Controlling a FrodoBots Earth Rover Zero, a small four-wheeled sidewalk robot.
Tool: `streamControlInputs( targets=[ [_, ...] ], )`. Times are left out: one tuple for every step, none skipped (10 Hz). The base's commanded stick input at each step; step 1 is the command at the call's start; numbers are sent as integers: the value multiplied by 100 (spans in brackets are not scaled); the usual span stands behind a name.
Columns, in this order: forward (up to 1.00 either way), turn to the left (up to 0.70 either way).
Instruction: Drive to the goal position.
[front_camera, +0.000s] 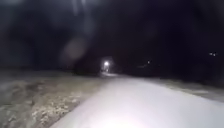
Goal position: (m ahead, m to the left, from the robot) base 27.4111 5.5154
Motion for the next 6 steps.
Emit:
streamControlInputs(
  targets=[
    [100,0],
    [100,0],
    [100,-23],
    [100,-40],
    [100,-38],
    [100,0]
  ],
)
